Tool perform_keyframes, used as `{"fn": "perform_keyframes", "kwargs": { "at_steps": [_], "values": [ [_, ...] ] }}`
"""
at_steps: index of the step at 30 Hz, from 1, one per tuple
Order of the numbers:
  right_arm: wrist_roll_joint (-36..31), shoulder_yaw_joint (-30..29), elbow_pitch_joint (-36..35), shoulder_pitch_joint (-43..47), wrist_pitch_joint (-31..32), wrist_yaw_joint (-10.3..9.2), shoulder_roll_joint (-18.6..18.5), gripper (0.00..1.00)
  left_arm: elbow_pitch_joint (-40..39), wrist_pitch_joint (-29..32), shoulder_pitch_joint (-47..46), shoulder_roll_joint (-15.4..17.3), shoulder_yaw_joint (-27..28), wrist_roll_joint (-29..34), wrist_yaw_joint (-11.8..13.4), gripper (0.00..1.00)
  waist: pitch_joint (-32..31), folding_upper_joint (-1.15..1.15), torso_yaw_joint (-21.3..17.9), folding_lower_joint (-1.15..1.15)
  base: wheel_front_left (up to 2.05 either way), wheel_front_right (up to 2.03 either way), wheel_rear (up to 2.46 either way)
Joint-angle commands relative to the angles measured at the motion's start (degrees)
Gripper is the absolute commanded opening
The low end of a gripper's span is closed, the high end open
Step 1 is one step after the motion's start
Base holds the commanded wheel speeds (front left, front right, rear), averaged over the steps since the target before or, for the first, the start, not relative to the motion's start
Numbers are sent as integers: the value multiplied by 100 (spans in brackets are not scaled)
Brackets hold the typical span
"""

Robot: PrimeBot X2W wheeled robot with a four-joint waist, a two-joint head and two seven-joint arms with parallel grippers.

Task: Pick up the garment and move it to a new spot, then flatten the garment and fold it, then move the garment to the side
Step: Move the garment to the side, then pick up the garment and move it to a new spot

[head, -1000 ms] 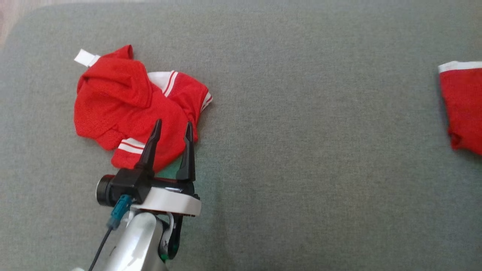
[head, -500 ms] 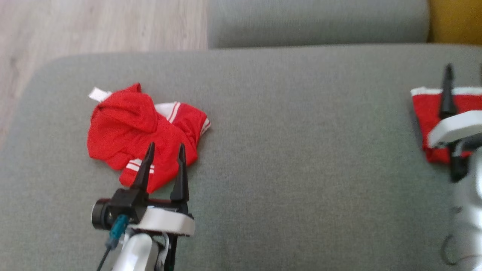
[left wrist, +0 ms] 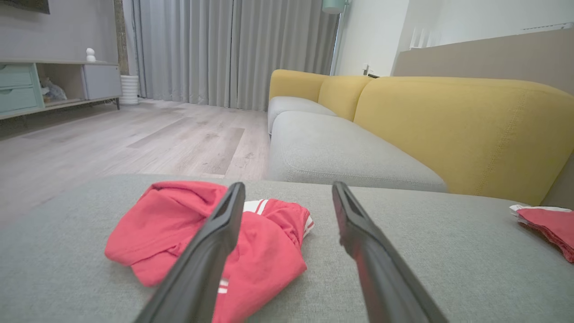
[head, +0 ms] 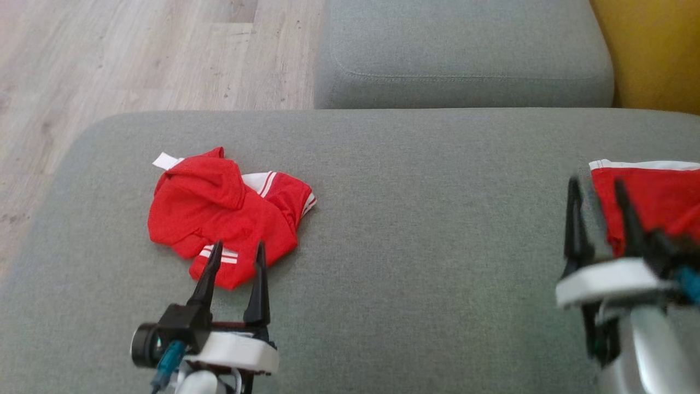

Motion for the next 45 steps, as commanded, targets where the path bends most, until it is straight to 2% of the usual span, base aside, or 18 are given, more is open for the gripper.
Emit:
{"fn": "perform_keyframes", "kwargs": {
  "at_steps": [1, 11, 27, 31, 36, 45],
  "values": [
    [175, 260, -249, 107, -54, -10, 4, 100, -163, -55, -102, 21, 222, -105, 11, 100, -3, 0, 6, 1, 0, 0, 0],
    [738, 455, -350, 1158, -186, -10, 6, 100, -124, -55, 114, 21, 283, -202, 94, 100, -27, 0, 29, 1, 0, 0, 0],
    [721, 663, -678, 1275, -190, -10, 7, 100, -190, -55, 100, 21, 279, -224, 141, 100, -47, 0, 97, 1, 0, 0, 0],
    [720, 855, -809, 1316, -190, -10, 7, 100, -203, -55, 87, 21, 296, -198, 135, 100, -74, 0, 296, 1, 0, 0, 0],
    [717, 971, -865, 1428, -190, -10, 7, 100, -214, -55, 62, 21, 324, -180, 148, 100, -154, 0, 804, 1, 0, 0, 0],
    [1006, 1323, -712, 1424, -190, -10, 7, 100, -222, -55, 174, 21, 482, -103, 107, 100, -224, 0, 1367, 1, 0, 0, 0]
  ]
}}
